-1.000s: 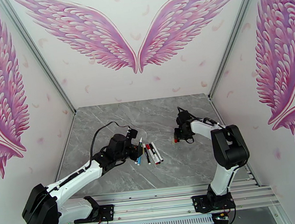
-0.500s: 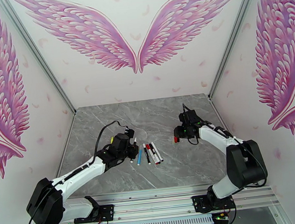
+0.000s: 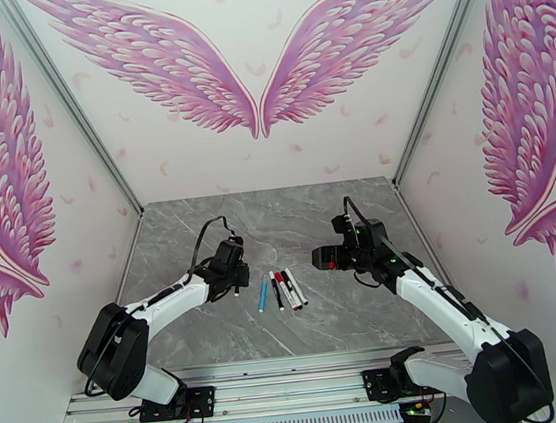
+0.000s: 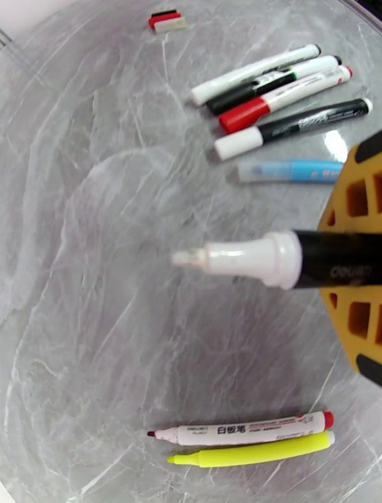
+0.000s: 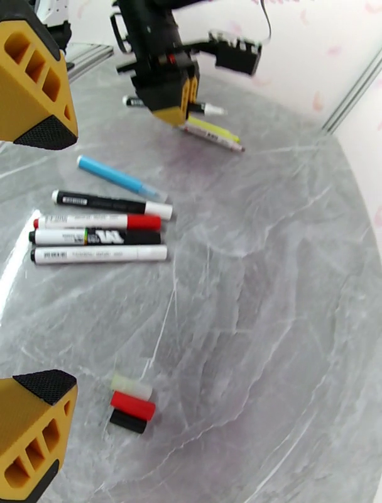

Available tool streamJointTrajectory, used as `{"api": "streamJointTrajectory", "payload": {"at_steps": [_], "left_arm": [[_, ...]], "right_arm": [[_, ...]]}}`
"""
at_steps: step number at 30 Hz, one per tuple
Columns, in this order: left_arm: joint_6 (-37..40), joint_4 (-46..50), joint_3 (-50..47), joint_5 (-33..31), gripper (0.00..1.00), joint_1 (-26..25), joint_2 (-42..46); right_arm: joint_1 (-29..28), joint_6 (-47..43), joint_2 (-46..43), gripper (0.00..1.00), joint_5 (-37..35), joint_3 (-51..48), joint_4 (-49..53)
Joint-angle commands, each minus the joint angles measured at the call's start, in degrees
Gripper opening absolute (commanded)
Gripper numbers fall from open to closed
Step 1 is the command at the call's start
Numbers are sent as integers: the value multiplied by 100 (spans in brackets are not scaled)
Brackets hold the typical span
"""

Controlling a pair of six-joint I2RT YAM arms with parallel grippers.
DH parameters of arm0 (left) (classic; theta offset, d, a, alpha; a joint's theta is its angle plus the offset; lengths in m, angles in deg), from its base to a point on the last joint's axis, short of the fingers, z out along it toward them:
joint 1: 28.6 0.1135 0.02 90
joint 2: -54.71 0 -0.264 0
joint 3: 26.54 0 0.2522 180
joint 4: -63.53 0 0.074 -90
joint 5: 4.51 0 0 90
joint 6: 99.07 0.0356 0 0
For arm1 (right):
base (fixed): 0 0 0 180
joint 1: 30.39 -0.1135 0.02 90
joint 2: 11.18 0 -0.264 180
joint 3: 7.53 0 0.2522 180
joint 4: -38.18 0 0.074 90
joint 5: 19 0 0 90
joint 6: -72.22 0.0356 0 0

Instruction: Open the pen caps

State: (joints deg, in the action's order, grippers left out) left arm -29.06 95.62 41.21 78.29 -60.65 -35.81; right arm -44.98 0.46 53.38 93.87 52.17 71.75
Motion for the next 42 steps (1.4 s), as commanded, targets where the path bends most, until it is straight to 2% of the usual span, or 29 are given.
{"api": "streamJointTrajectory", "payload": {"at_steps": [1, 9, 26, 42], "left_arm": [[280, 246, 363, -236, 0, 111, -286], [549, 414, 696, -717, 0, 333, -899], [349, 686, 1273, -1695, 3, 401, -1769], [431, 918, 1596, -1865, 17, 516, -2123]], "right_arm": [[-32, 225, -368, 99, 366, -216, -449], [-42, 329, -593, 99, 418, -322, -576], [-53, 396, -453, 99, 552, -383, -496], [-101, 356, -370, 99, 569, -311, -450]]}}
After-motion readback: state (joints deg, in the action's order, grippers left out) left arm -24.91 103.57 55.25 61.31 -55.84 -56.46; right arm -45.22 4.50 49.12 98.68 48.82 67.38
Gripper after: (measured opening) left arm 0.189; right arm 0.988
